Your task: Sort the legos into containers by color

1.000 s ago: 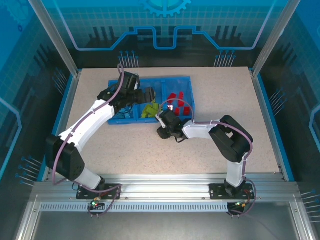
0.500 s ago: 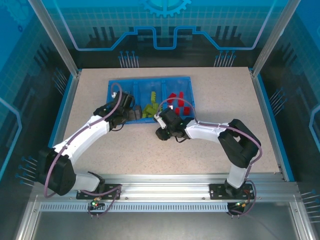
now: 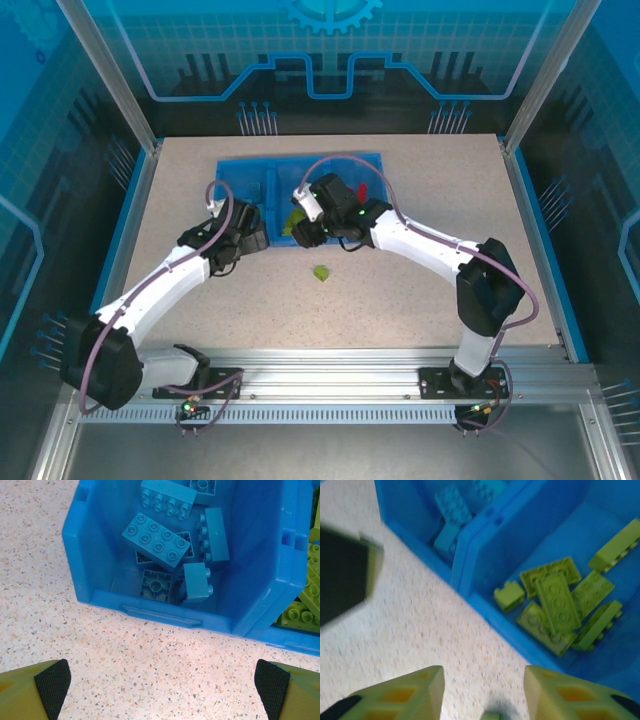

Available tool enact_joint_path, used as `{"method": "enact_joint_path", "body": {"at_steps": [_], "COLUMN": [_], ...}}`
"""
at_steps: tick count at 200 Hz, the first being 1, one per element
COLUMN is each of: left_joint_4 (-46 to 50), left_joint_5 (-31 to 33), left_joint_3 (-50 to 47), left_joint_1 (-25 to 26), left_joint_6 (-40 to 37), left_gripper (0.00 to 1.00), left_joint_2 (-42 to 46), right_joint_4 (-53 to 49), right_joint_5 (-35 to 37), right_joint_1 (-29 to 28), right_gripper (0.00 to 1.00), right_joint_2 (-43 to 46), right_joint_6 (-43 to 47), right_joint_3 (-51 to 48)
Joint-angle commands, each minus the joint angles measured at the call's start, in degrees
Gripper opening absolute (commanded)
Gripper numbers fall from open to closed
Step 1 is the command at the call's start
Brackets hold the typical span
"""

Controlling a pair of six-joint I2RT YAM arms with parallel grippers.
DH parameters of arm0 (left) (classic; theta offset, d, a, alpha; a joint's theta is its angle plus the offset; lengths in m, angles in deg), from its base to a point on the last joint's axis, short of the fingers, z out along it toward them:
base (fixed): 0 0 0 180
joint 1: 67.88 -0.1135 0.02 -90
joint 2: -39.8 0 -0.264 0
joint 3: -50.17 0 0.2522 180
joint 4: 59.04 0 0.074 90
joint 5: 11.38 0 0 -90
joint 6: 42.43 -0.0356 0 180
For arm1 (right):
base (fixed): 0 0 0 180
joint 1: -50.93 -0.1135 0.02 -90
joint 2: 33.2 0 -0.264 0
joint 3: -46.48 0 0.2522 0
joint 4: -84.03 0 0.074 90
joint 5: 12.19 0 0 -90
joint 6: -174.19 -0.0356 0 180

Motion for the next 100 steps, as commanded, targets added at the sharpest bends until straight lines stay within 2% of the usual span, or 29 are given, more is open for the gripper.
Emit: {"method": "enact_joint_path", "body": {"at_steps": [1,30,54,100], "left_joint_4": [1.3,1.1,2.4,4.4], "left_joint_5": [1.2,-0.6,-1.8,-1.9], "left_joint_3": [-2.9,-5.7,-6.7,-9.2], "left_joint_1": [-1.5,-3.7,-5.1,-6.5], "left_joint_6": [1.6,3.6,4.2,4.2], "left_gripper": [0.99,0.99,0.99,0.99], "left_joint_2": [3.2,5.9,7.9,11.8], "right_joint_4": [-6.2,-3.3,-1.5,-0.3], "right_joint_5": [-1.7,-2.5,-3.8,-1.0], "right_joint_1": [-1.6,-1.6,-1.9,-3.1], "right_gripper": [0.58,0.7,0.71,0.71], "right_joint_2": [1.1,2.0,-1.2,-7.2], "right_joint_6": [4.8,3.9,2.9,2.5], "right_joint_3": [-7.2,-13.6,-13.5,-11.4]}}
